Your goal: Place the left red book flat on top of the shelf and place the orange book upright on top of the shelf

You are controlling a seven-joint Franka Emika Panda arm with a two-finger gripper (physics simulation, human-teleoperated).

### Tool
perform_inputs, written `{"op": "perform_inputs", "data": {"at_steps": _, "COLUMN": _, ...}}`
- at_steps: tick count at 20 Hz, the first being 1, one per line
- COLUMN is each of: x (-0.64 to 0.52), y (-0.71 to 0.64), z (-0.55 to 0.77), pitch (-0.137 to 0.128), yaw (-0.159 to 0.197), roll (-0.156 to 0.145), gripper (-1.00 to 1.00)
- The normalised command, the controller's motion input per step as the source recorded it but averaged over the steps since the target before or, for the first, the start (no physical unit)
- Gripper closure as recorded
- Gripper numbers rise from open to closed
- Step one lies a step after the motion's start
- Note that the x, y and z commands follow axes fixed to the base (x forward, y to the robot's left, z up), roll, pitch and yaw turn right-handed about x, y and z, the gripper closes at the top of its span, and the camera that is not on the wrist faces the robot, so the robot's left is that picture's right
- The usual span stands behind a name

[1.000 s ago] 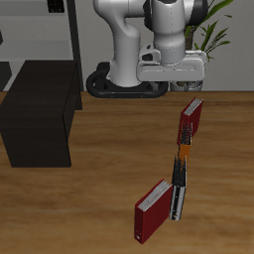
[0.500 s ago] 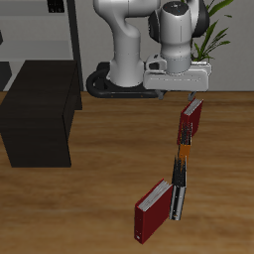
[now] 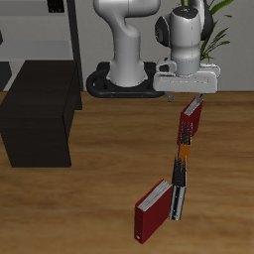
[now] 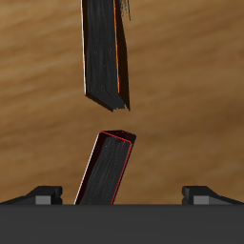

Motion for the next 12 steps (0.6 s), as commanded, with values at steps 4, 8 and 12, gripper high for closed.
{"op": "perform_inputs", "data": {"at_steps": 4, "x": 0.09, "y": 0.13, "z": -0.22, "pitch": 0.055, "yaw": -0.022, "roll": 0.004, "gripper": -1.00}}
{"op": "perform_inputs", "data": {"at_steps": 8, "x": 0.04, "y": 0.17, "z": -0.29, "pitch": 0.058, "yaw": 0.018, "roll": 0.031, "gripper": -1.00}}
{"op": "perform_inputs", "data": {"at_steps": 12, "x": 0.06, "y": 0.12, "z": -0.26, "pitch": 0.065, "yaw": 0.000, "roll": 0.061, "gripper": -1.00}}
